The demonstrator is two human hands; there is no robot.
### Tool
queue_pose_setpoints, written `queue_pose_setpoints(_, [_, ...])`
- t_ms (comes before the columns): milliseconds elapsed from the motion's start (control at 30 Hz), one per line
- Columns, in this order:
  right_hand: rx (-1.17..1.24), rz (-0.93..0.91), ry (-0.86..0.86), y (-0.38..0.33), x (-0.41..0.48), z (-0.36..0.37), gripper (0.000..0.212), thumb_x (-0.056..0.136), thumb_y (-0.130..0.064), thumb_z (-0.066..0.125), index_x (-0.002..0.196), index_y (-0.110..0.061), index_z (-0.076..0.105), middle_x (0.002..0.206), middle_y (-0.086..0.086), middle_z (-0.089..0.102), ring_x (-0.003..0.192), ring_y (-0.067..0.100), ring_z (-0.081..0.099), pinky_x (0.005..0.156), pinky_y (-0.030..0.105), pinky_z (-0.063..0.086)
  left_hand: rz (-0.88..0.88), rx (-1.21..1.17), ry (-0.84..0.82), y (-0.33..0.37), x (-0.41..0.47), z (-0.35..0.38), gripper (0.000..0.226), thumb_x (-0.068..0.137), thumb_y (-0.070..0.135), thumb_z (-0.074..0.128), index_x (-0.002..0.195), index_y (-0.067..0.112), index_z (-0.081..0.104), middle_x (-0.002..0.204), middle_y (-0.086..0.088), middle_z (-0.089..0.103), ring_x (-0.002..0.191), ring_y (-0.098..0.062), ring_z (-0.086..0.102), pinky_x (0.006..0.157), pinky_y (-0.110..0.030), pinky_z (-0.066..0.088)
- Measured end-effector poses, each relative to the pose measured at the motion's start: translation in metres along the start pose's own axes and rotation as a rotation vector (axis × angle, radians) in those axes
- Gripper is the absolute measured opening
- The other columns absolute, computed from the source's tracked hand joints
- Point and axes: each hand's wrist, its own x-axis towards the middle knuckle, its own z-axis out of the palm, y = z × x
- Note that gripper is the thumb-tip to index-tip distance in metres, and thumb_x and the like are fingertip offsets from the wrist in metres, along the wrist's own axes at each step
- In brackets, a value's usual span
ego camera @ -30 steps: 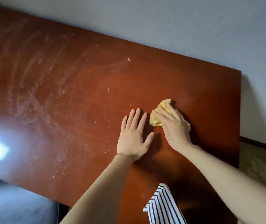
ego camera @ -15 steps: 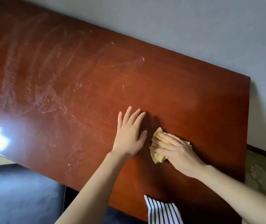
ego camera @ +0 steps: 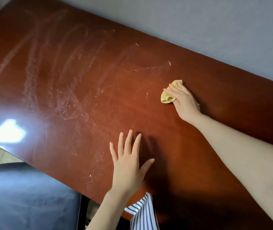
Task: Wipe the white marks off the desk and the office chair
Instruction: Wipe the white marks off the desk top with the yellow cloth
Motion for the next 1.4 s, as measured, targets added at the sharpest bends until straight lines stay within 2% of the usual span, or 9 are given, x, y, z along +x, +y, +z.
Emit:
queue_pose_setpoints(200, [-0.027,0.079,0.110,-0.033,-0.009,0.033,0.047,0.095,-0.005,0.048,0.137,-0.027,0.048,0.147,-0.007,0.040,0.144,0.015,0.014,0.118,0.035,0.009,0.008,0.134,-0.076,-0.007,-0.007,-0.006,0.089,0.080,0.059,0.061,0.151,0.023,0.020,0.159,-0.006,0.012,0.143,-0.029,-0.015,0.106,-0.049,-0.022])
queue_pose_setpoints(300, [-0.027,-0.065,0.051,-0.040,-0.038,0.041,0.050,0.093,-0.005,0.050,0.136,-0.031,0.048,0.146,-0.011,0.041,0.144,0.013,0.016,0.118,0.033,0.009,0.024,0.233,-0.157,-0.008,-0.014,-0.004,0.111,0.071,0.074,0.056,0.149,0.031,-0.010,0.158,0.000,-0.014,0.135,-0.027,-0.036,0.099,-0.049,-0.034])
queue_pose_setpoints(433, [-0.072,-0.229,-0.064,-0.044,-0.097,0.048,0.050,0.094,-0.008,0.050,0.137,-0.033,0.046,0.146,-0.010,0.040,0.144,0.013,0.015,0.119,0.037,0.012,0.014,0.350,-0.191,-0.009,-0.023,0.003,0.131,0.059,0.082,0.057,0.135,0.033,-0.037,0.145,0.001,-0.041,0.130,-0.030,-0.044,0.096,-0.053,-0.035])
queue_pose_setpoints(567, [-0.027,-0.409,-0.091,-0.033,-0.154,0.049,0.050,0.090,-0.002,0.051,0.134,-0.027,0.052,0.142,-0.007,0.046,0.142,0.016,0.024,0.117,0.037,0.018,-0.041,0.371,-0.164,-0.011,-0.026,0.004,0.134,0.055,0.083,0.059,0.136,0.032,-0.035,0.146,-0.001,-0.039,0.135,-0.033,-0.036,0.098,-0.055,-0.030])
queue_pose_setpoints(700, [-0.031,-0.471,-0.377,-0.005,-0.191,0.052,0.047,0.094,-0.013,0.048,0.134,-0.038,0.046,0.138,-0.019,0.046,0.140,0.013,0.028,0.113,0.035,0.028,-0.031,0.398,-0.163,-0.010,-0.027,0.006,0.132,0.054,0.087,0.053,0.137,0.033,-0.035,0.145,0.004,-0.038,0.134,-0.034,-0.036,0.098,-0.057,-0.029])
queue_pose_setpoints(833, [-0.077,-0.707,-0.330,0.033,-0.173,0.014,0.064,0.081,0.009,0.061,0.133,-0.027,0.052,0.143,-0.009,0.044,0.141,0.006,0.020,0.117,0.030,0.017,0.005,0.434,-0.200,-0.010,-0.023,0.006,0.133,0.054,0.087,0.051,0.132,0.033,-0.042,0.141,0.010,-0.042,0.128,-0.034,-0.045,0.095,-0.058,-0.032])
queue_pose_setpoints(1000, [-0.050,-0.524,-0.276,0.045,-0.128,-0.012,0.068,0.079,0.018,0.055,0.132,-0.024,0.051,0.141,-0.009,0.043,0.140,0.009,0.025,0.115,0.033,0.019,0.015,0.436,-0.221,-0.008,-0.023,0.005,0.133,0.057,0.084,0.053,0.132,0.030,-0.043,0.151,0.007,-0.029,0.129,-0.035,-0.044,0.095,-0.058,-0.034])
queue_pose_setpoints(1267, [0.032,-0.190,-0.129,0.012,-0.035,-0.011,0.053,0.090,0.011,0.044,0.132,-0.021,0.055,0.145,-0.002,0.043,0.142,0.013,0.021,0.117,0.042,0.021,0.015,0.392,-0.256,-0.008,-0.021,0.003,0.135,0.059,0.079,0.059,0.138,0.028,-0.037,0.156,0.003,-0.023,0.131,-0.034,-0.042,0.096,-0.056,-0.035])
queue_pose_setpoints(1400, [0.018,-0.126,-0.089,-0.019,0.008,0.001,0.051,0.094,0.006,0.043,0.135,-0.022,0.051,0.148,-0.004,0.038,0.143,0.012,0.016,0.118,0.034,0.017,0.017,0.343,-0.281,-0.010,-0.020,0.004,0.136,0.058,0.077,0.063,0.138,0.029,-0.036,0.154,0.006,-0.027,0.131,-0.032,-0.043,0.096,-0.054,-0.036])
